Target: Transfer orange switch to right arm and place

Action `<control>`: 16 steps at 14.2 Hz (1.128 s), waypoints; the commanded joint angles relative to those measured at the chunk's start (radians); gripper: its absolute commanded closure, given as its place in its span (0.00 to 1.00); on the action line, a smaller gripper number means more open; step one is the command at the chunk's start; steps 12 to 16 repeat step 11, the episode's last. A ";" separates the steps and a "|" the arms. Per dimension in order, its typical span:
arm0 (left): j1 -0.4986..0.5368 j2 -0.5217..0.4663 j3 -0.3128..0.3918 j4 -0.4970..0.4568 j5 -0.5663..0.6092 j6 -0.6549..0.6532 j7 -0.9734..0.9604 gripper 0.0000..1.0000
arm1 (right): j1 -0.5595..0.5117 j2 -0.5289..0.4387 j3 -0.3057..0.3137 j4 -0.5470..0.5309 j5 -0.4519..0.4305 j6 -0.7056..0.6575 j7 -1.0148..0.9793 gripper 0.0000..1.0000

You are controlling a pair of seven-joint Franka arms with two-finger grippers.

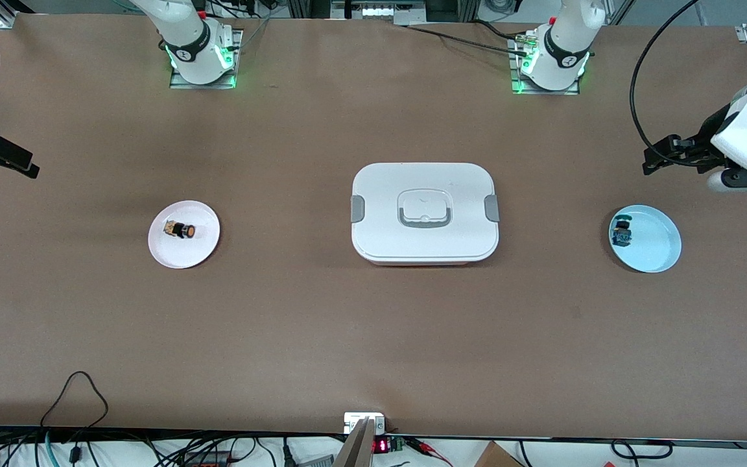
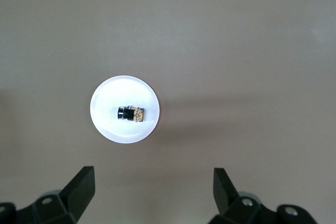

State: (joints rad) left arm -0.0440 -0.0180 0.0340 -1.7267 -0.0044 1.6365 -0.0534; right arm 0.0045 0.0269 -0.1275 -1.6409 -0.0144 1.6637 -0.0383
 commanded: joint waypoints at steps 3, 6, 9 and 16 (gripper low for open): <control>-0.005 0.001 -0.002 0.021 0.026 -0.021 -0.011 0.00 | 0.002 -0.022 0.006 -0.004 0.004 -0.010 0.020 0.00; -0.005 0.001 -0.002 0.021 0.026 -0.021 -0.011 0.00 | 0.003 -0.022 0.008 -0.003 0.002 -0.027 0.009 0.00; -0.005 0.001 -0.002 0.021 0.026 -0.021 -0.009 0.00 | 0.014 -0.022 0.008 -0.003 0.001 -0.027 0.005 0.00; -0.005 0.001 -0.002 0.021 0.026 -0.021 -0.011 0.00 | 0.014 -0.022 0.008 -0.003 0.001 -0.028 0.005 0.00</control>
